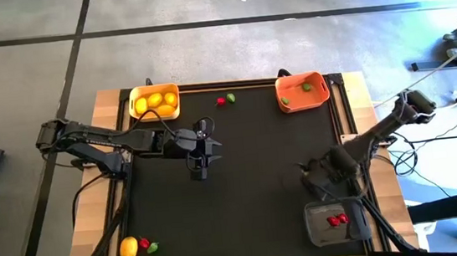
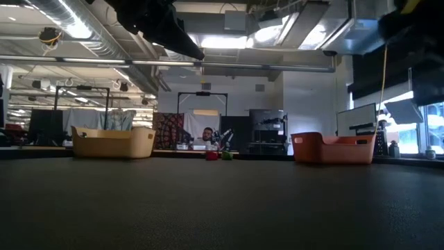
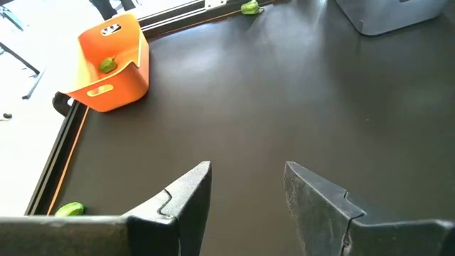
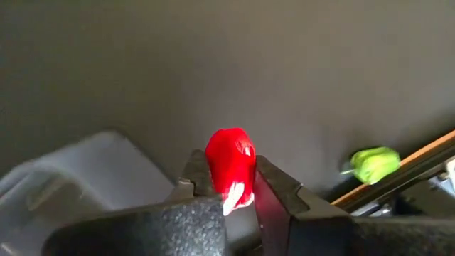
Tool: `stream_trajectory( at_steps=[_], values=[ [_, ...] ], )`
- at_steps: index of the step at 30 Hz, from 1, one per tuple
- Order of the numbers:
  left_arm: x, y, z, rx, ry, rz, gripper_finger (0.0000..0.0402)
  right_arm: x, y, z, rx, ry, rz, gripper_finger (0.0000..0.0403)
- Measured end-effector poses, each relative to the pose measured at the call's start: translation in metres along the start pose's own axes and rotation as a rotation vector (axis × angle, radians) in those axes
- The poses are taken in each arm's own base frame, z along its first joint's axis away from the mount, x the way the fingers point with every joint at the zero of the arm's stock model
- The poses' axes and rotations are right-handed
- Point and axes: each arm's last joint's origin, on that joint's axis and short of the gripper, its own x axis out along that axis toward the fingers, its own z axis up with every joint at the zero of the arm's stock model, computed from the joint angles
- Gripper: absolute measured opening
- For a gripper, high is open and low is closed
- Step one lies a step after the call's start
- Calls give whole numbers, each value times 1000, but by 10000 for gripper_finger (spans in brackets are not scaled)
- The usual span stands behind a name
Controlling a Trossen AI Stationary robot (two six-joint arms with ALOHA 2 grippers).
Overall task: Sort produce into baskets
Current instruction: Put the red chili pepper into the gray bin
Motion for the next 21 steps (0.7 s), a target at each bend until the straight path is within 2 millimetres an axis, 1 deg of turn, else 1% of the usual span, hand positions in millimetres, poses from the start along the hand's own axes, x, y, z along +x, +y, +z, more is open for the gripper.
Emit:
stream_trajectory(
  at_steps=[3, 8, 13, 21],
  values=[
    [0, 0, 0, 0, 0, 0, 173, 0, 7, -16, -25, 0, 3, 33],
    [0, 0, 0, 0, 0, 0, 173, -1, 17, -45, -12, 35, 22, 33],
    [0, 0, 0, 0, 0, 0, 173, -1, 27, -69, -28, 22, 88, 33],
    [0, 0, 0, 0, 0, 0, 173, -1, 31, -100, 129, 43, 107, 33]
  ],
)
